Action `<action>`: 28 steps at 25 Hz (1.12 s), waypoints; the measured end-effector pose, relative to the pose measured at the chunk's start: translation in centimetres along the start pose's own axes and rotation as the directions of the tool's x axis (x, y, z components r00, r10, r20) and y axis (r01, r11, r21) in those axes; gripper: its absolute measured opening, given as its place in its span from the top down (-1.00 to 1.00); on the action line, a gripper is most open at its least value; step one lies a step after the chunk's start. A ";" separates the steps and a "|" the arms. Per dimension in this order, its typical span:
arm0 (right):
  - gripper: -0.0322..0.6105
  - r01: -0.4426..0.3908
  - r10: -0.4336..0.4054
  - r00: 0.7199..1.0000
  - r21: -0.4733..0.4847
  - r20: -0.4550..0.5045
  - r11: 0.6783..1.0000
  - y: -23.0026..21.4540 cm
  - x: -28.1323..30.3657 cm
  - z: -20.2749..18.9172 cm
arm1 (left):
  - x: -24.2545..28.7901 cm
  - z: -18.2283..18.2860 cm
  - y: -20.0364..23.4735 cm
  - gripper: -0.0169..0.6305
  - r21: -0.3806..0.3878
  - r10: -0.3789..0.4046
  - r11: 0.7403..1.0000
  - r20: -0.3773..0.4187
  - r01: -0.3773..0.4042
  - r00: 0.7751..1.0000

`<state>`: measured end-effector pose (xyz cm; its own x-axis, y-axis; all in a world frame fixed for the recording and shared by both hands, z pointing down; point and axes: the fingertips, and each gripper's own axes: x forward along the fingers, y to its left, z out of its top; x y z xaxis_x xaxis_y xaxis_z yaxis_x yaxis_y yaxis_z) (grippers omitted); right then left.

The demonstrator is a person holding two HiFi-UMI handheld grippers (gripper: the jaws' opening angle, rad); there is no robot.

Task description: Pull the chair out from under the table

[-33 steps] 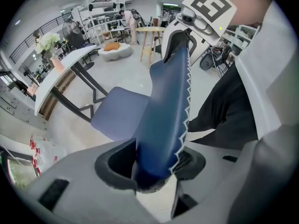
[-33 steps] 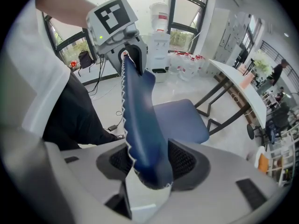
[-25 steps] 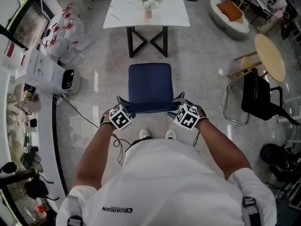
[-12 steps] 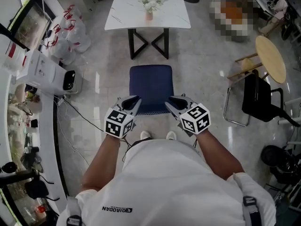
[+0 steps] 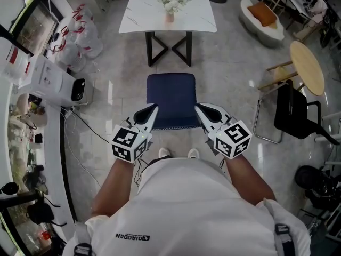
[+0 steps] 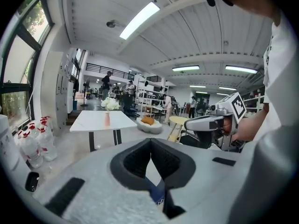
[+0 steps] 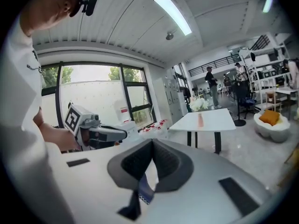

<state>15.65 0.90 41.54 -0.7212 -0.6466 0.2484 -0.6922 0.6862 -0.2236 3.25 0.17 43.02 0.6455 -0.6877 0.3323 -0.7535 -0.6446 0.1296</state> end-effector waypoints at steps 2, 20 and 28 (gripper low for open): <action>0.88 0.010 -0.010 1.000 -0.011 0.000 1.000 0.0 -0.1 0.0 | -0.1 0.1 -0.2 0.92 -0.002 -0.005 1.000 0.001 0.005 1.000; 0.89 0.026 -0.026 0.999 0.032 -0.021 0.999 -0.6 -0.7 -1.4 | -0.4 0.1 -0.7 0.92 0.003 0.020 1.000 0.015 -0.020 1.000; 0.89 0.020 -0.019 0.999 0.030 -0.033 0.999 -0.5 -0.7 -2.0 | -0.4 -0.1 -0.7 0.92 -0.001 0.024 1.000 0.010 -0.024 1.000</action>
<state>16.56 1.62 43.37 -0.7067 -0.6484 0.2832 -0.7070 0.6629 -0.2464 3.54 0.91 42.88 0.6286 -0.7063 0.3256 -0.7687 -0.6279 0.1221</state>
